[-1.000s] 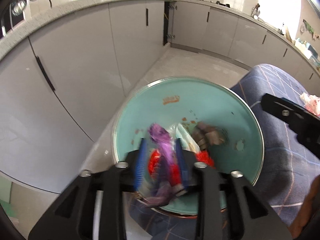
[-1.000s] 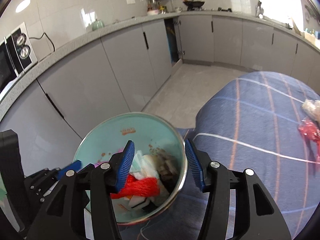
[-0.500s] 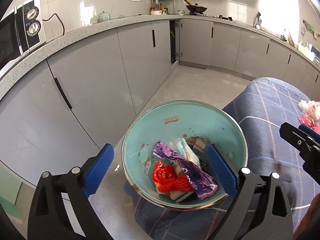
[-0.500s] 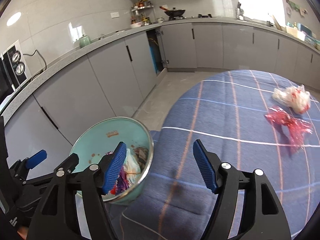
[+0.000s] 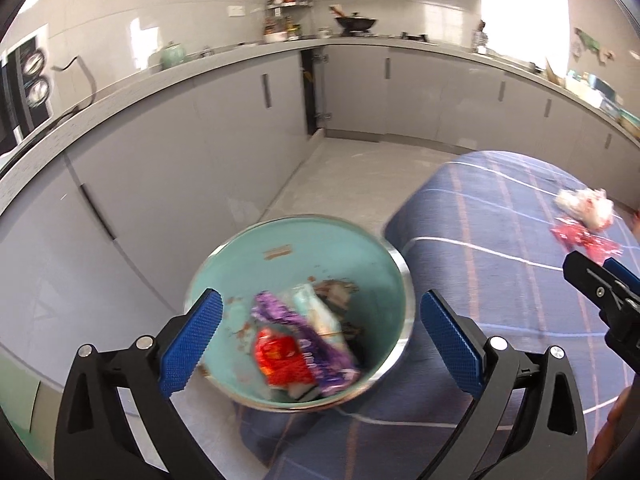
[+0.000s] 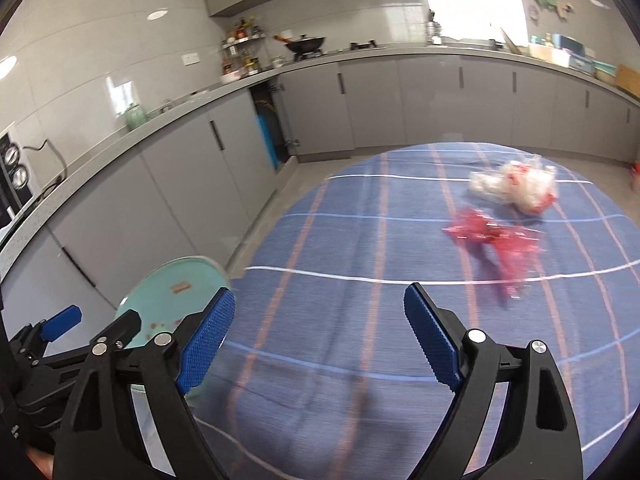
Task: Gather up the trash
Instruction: 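Move the left tool to the pink cellophane wrapper and grasp it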
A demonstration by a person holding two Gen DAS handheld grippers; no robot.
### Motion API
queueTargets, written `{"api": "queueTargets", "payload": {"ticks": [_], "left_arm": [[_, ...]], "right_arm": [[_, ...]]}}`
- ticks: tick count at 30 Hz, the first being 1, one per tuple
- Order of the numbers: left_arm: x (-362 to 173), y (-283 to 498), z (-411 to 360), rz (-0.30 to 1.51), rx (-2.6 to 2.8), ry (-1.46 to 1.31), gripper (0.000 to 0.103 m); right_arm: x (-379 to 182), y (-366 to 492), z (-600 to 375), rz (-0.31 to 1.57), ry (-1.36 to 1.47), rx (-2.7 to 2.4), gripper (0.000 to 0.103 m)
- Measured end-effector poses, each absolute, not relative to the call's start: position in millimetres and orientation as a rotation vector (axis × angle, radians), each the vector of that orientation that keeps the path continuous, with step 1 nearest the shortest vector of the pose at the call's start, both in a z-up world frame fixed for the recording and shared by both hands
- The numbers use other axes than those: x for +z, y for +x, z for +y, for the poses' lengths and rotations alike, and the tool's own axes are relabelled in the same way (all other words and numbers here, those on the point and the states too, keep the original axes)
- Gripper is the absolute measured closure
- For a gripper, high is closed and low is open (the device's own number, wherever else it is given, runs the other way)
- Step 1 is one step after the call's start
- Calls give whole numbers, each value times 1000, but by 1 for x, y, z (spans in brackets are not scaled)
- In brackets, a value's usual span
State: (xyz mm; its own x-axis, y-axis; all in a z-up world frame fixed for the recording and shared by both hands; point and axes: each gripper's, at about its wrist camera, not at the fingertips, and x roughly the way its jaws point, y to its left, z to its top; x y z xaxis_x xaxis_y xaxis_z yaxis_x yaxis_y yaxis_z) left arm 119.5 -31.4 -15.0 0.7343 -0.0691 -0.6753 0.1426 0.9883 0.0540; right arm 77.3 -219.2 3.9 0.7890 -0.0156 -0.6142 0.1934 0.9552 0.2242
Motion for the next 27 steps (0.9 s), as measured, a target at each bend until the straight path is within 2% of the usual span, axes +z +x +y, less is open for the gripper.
{"api": "queueTargets", "payload": {"ticks": [13, 27], "left_arm": [[-19, 113, -127, 758, -330, 135, 6], [-28, 108, -206, 780, -405, 207, 6]], "right_arm": [[-6, 31, -322, 650, 341, -341, 18], [-14, 5, -380, 661, 367, -438, 18]]}}
